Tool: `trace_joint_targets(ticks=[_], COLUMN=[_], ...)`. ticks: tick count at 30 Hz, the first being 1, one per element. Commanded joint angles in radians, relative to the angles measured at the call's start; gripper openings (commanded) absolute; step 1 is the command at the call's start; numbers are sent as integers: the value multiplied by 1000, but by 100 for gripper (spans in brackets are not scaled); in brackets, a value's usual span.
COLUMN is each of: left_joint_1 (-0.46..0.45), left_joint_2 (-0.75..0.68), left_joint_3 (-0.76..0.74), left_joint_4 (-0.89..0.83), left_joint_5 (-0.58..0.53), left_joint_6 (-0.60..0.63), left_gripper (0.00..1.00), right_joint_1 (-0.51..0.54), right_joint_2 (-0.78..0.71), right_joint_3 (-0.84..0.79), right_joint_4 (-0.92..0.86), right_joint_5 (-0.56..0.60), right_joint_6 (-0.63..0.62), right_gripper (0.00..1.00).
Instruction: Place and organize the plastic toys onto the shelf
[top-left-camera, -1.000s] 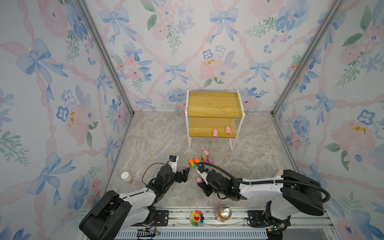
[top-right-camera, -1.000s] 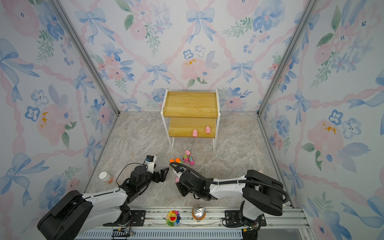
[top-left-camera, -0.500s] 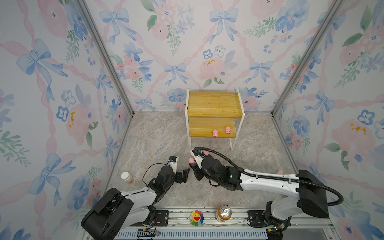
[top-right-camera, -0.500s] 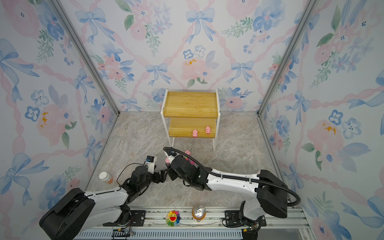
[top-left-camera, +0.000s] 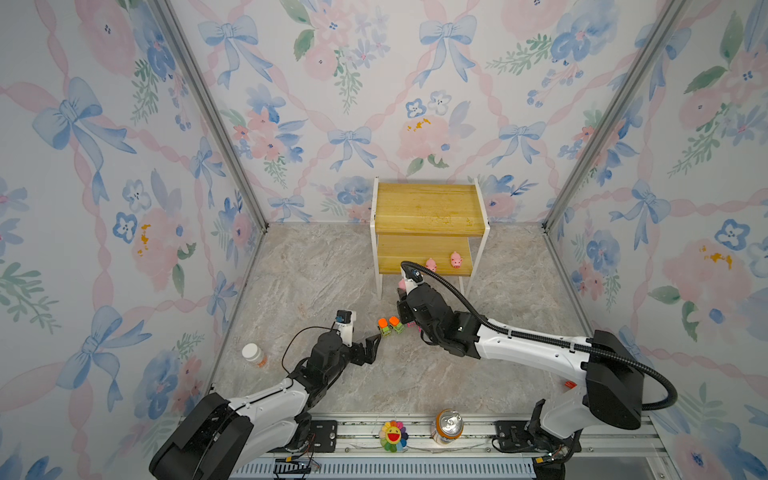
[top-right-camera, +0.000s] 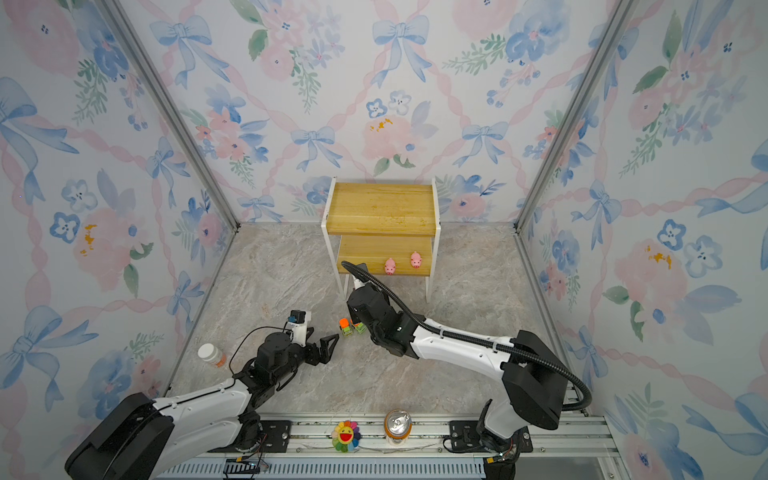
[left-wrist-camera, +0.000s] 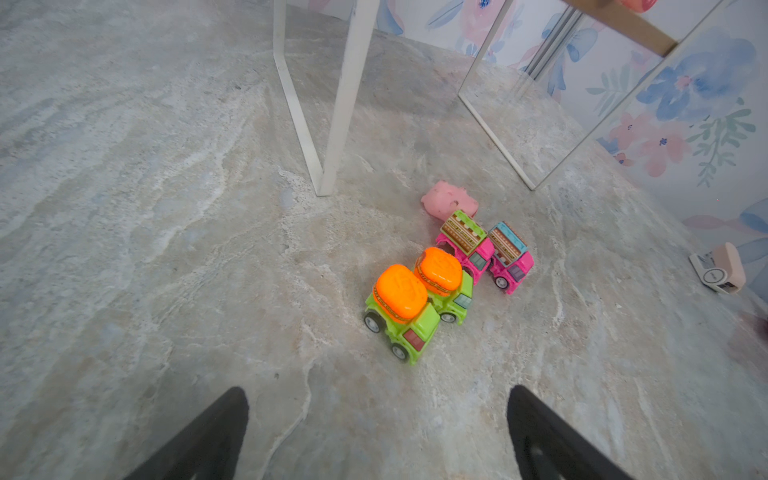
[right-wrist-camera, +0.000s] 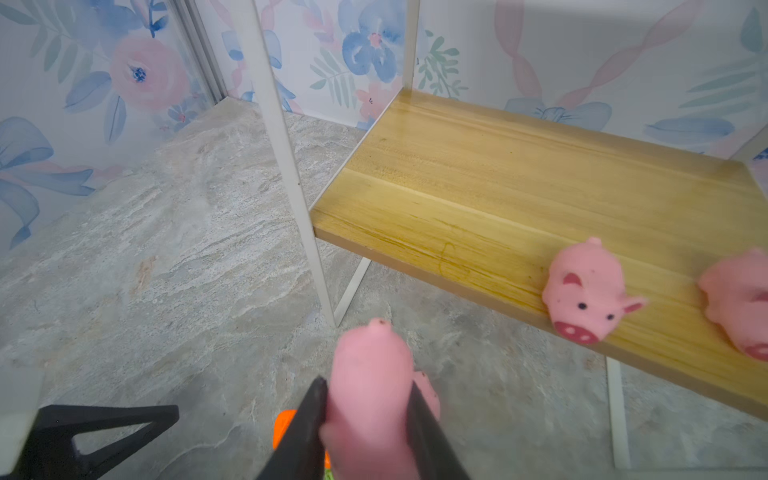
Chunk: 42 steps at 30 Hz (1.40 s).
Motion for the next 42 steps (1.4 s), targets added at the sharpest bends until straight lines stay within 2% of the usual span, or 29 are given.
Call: trace_joint_targets(ticks=[1,11,22,42], left_joint_1=[-3,-4,-4,-3], left_joint_2=[-17,-15,-9,11], left_joint_3=[-14,-8,-3,3], left_joint_4=[-32,-38,-38,-38], left_joint_5=[21,33,27,19], left_joint_6=[2,14,15,18], left_gripper=[98,98,98,98], right_joint_1=[0,-12,-56,-73], right_joint_2=[7,58,97,209], right_joint_3=[14,29,14,64], right_joint_4=[86,197,315,372], right_joint_5=[112,191,208,266], right_joint_6=[11,-12,-34,-69], right_gripper=[31,31,31,32])
